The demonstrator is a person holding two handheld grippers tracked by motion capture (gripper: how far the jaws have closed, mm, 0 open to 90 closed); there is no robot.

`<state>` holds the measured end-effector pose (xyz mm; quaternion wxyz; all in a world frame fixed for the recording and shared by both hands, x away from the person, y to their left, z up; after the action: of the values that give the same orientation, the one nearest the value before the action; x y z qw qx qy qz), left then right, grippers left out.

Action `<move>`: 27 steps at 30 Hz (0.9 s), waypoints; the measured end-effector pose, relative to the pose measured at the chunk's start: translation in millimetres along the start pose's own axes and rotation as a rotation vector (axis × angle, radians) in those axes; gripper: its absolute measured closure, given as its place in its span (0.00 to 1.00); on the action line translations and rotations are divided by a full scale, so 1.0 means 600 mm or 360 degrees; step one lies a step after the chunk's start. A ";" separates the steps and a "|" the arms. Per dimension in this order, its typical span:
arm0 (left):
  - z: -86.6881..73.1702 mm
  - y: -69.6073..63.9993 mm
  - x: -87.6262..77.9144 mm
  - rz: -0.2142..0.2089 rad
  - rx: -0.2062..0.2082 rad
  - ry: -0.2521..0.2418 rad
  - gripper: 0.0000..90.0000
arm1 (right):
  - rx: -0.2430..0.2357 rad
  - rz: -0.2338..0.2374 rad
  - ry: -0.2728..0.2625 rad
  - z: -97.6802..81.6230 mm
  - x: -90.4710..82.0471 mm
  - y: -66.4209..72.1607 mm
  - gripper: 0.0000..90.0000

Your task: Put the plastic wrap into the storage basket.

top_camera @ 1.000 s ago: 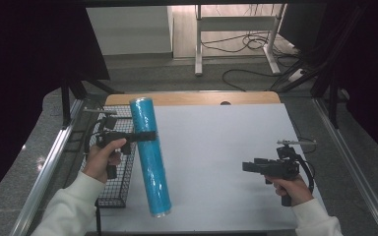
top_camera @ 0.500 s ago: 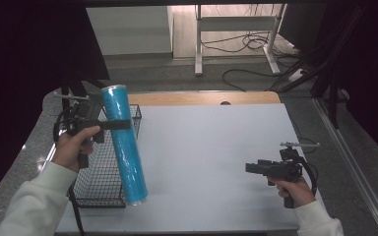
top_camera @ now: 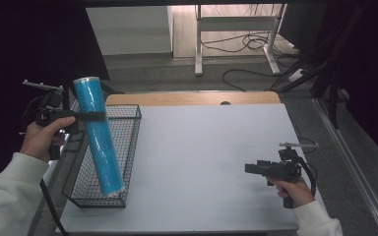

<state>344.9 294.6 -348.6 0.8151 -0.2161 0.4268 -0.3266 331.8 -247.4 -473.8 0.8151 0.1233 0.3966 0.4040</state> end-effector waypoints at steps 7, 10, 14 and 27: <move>0.003 0.024 -0.003 0.0113 0.0000 0.0036 0.36 | -0.0002 0.0001 0.0004 0.000 0.001 -0.001 0.14; 0.002 0.034 0.000 0.0170 0.0009 0.0073 0.36 | -0.0002 0.0001 0.0005 -0.001 0.001 -0.001 0.14; -0.001 0.045 0.005 0.0197 0.0007 0.0098 0.36 | -0.0003 0.0000 0.0005 -0.001 0.002 -0.002 0.14; -0.010 0.078 0.022 0.0346 0.0022 0.0173 0.36 | -0.0004 0.0000 0.0013 -0.003 0.004 -0.001 0.14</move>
<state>362.0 317.0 -388.8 0.8229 -0.1449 0.4889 -0.2506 331.9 -246.3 -476.8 0.8136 0.1206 0.3992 0.4051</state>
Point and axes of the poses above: each handheld gripper's, and its own axes: x roughly forward along the jaws, z roughly out of its top, y roughly to its left, the point moved 5 cm from there along x, roughly forward along the jaws, and after that the axes turned 5 degrees about -x, right-handed, at the moved point
